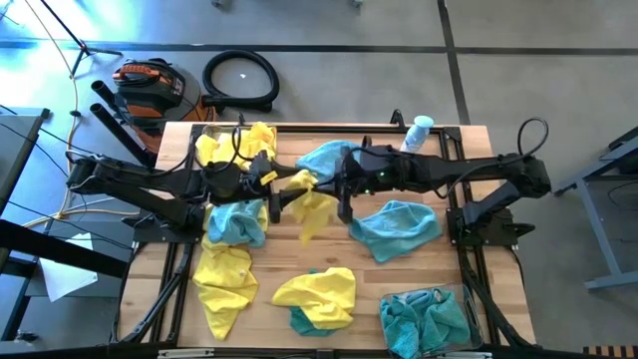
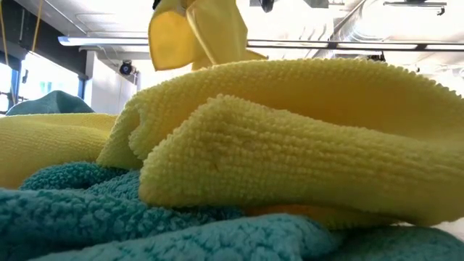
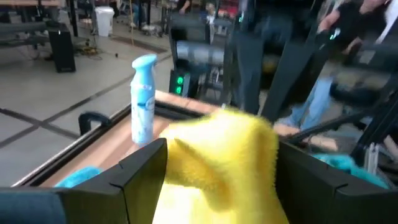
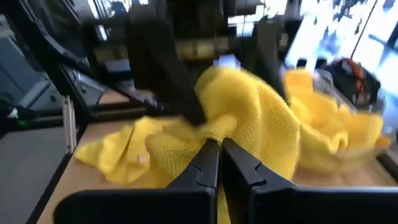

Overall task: Sort microfiber towel by color & place in baskets
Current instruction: Put the yellow towel into the top transparent bin

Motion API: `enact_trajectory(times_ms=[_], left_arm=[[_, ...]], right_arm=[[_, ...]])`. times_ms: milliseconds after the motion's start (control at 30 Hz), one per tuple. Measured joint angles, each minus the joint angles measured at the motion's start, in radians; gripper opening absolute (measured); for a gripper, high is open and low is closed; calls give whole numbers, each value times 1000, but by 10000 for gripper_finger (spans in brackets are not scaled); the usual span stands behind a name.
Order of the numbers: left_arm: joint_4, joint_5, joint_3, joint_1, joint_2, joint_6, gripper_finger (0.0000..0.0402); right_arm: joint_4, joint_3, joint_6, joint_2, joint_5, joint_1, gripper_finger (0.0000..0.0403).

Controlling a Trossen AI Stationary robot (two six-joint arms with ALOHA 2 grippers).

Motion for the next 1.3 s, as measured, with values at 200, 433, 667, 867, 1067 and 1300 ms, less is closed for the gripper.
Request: enact_trajectory(times_ms=[200,433,667,867,1067,1300], left_arm=[[-4,3,3,0,29,-9,259],[18,65,1,-2,90,-19,253],[9,40,0,-2,101,-59,138],[-11,-38,-1,6,74,8,14],[-310,-159,69,65,-22,8,5],[-742,-324,227,174,-155,23,3]], right_arm=[[84,0,-69,-4,-29,0,0],[70,0,-69,-4,-30,-11,0],[5,0,-16,-6,-25,-12,0],[-72,0,44,-6,-23,-28,27],[-138,0,98,-6,53,-49,97],[-219,0,191,-6,126,-72,142]])
